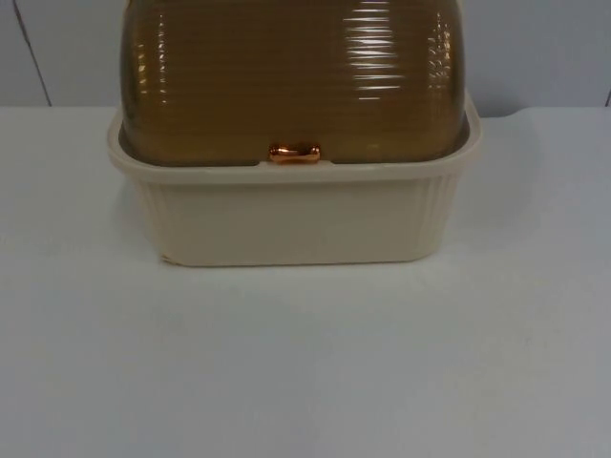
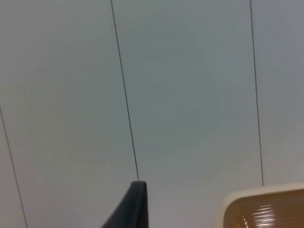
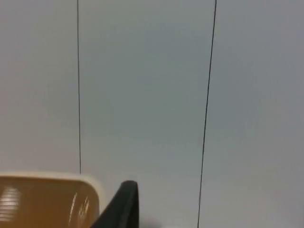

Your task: Open the box lid with the left hand, place the block into the box with the right hand, then close the box lid with the left hand.

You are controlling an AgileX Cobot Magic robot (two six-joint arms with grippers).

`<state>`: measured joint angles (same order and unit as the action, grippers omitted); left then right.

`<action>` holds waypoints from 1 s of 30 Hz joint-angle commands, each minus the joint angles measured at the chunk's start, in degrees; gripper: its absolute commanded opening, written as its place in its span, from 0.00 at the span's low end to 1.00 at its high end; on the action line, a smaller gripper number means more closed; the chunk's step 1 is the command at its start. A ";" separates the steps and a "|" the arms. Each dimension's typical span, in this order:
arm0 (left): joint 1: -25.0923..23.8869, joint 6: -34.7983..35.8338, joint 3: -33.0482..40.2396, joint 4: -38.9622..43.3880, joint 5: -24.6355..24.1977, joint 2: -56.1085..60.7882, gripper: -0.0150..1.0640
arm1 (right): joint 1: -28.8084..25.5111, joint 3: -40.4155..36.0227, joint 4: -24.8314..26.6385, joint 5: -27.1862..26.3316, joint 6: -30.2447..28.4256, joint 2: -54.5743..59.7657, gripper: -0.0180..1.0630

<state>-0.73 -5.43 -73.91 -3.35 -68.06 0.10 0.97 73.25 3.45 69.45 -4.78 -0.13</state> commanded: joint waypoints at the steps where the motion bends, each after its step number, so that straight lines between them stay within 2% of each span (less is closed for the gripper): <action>1: 0.25 1.10 1.04 -0.47 0.41 -0.10 0.99 | 0.34 -2.17 -0.36 0.51 1.56 0.13 0.98; 6: 0.13 3.07 5.48 -0.09 -0.04 -0.10 0.99 | 0.34 -7.96 -1.41 0.51 4.04 0.13 0.98; 12: 0.02 6.07 6.33 3.02 -0.11 -0.10 0.99 | 0.34 -8.57 -2.53 0.51 4.16 0.13 0.98; 14: 0.02 8.93 6.33 6.47 -0.15 -0.10 0.99 | 0.34 -8.57 -3.45 0.51 4.42 0.13 0.99; 19: 0.02 6.98 6.62 5.97 -0.02 -0.10 0.99 | 0.34 -8.78 -3.10 0.51 4.42 0.13 0.99; 21: 0.02 3.00 8.24 3.35 0.38 -0.10 0.99 | 0.34 -9.49 -3.45 0.51 4.42 0.13 0.99; 25: 0.02 1.67 12.79 2.61 2.43 -0.10 0.99 | 0.34 -11.82 -4.01 -0.19 3.98 0.13 0.99; 30: 0.02 1.96 21.93 2.61 8.43 -0.10 0.99 | 0.34 -17.91 -5.96 -3.14 3.68 0.13 0.99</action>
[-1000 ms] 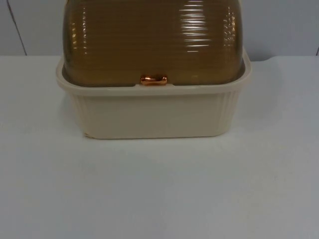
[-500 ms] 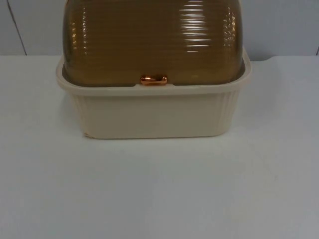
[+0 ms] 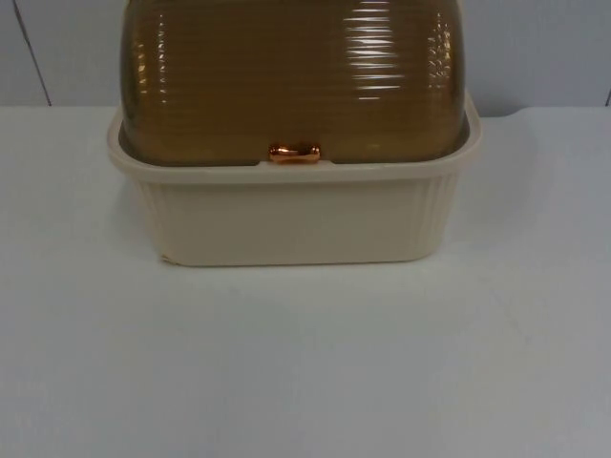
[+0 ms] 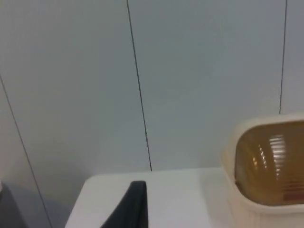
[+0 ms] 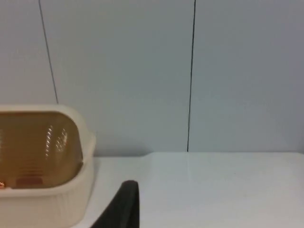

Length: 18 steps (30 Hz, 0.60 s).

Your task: Open the box lid with the left hand, place the block into the box with the right hand, then close the box lid with the left hand.

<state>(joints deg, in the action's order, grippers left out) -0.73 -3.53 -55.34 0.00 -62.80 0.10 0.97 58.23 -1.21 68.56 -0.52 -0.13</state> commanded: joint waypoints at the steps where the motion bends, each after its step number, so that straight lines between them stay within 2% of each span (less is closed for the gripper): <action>1: 0.02 0.31 5.23 -0.74 4.29 -0.10 0.99 | 0.34 -4.45 -1.61 -3.15 -0.59 0.13 0.99; 8: 0.02 1.18 14.67 -0.62 5.65 -0.10 0.99 | 0.34 -12.44 -1.71 -6.84 -0.59 0.13 0.99; 10: 0.02 1.18 15.41 -0.62 5.65 -0.10 0.99 | 0.34 -13.92 -1.71 -7.09 -0.59 0.13 0.99; 18: 0.02 1.41 25.74 -0.62 3.64 -0.10 0.99 | 0.34 -24.40 -1.71 -7.75 -0.34 0.13 0.99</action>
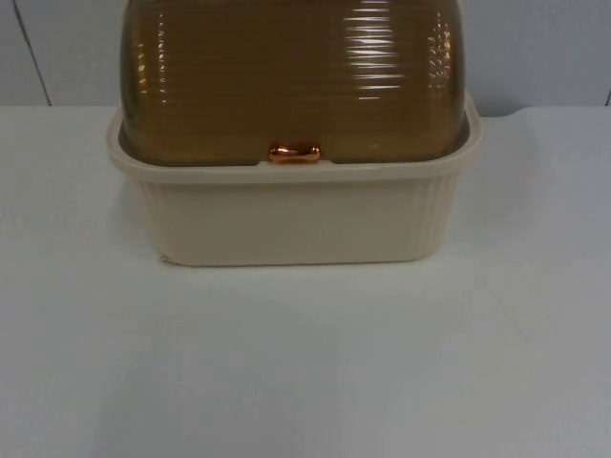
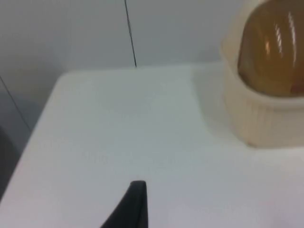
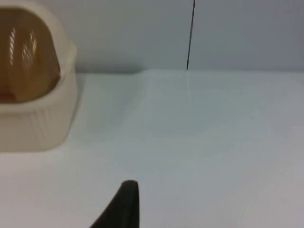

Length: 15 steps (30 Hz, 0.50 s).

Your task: Open the box lid with the left hand, place the block into the box with the right hand, then close the box lid with the left hand.

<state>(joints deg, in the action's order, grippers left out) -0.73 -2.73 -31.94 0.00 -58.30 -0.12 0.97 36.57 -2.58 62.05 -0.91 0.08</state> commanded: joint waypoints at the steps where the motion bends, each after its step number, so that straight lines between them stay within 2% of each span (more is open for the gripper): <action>1: 0.02 0.61 2.34 -0.50 -1.67 0.12 0.99 | 0.34 -3.80 -0.33 -1.44 0.05 -0.08 0.99; 4: 0.02 0.61 2.47 -0.39 -1.93 0.12 0.99 | 0.34 -6.09 -0.33 -1.98 0.45 -0.08 0.99; 15: 0.02 1.85 3.72 -0.77 -3.29 0.12 0.99 | 0.34 -6.46 -0.48 -0.84 0.91 -0.08 0.99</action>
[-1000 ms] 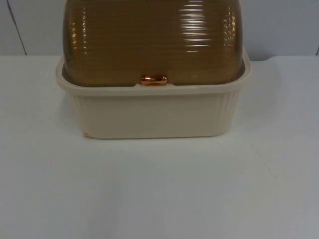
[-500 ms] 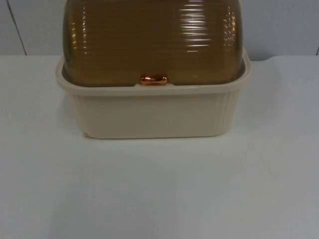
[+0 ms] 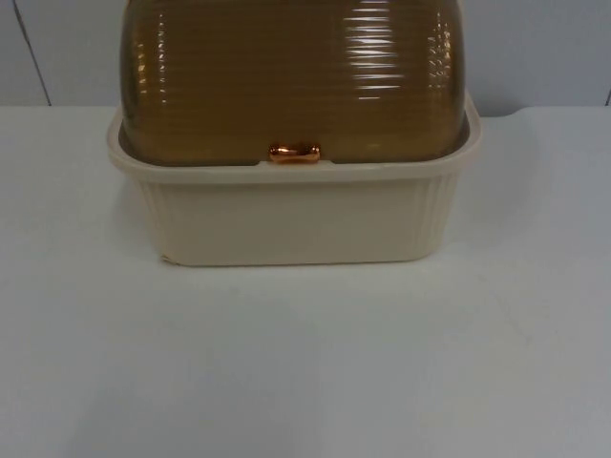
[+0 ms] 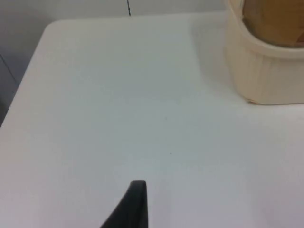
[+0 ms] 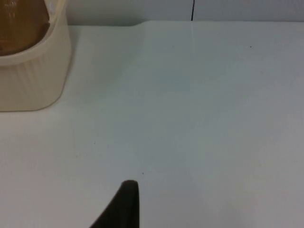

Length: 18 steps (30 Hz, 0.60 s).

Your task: Open the box lid with the left hand, place the block into the box with the right hand, then close the box lid with the left hand.

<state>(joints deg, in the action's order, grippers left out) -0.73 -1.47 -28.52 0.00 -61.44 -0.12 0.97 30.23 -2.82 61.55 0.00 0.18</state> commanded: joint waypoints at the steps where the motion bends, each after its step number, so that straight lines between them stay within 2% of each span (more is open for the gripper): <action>1: 0.02 0.59 0.30 -0.77 -0.14 0.12 0.99 | 0.34 -0.41 -0.25 0.01 0.31 -0.18 0.99; 8: 0.02 0.59 0.30 -0.77 -0.14 0.12 0.99 | 0.34 -0.82 -0.25 0.29 1.05 -0.18 0.99; 11: 0.02 0.59 0.30 -0.77 -0.14 0.12 0.99 | 0.34 -0.82 -0.25 0.29 3.24 -0.18 0.99; 18: 0.45 0.59 0.24 -0.77 -0.14 0.12 0.99 | 0.34 -0.82 -0.25 0.29 3.24 -0.18 0.99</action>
<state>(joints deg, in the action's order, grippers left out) -0.73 -1.33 -28.52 0.00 -61.55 -0.12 0.97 29.46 -3.01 62.00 3.04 0.18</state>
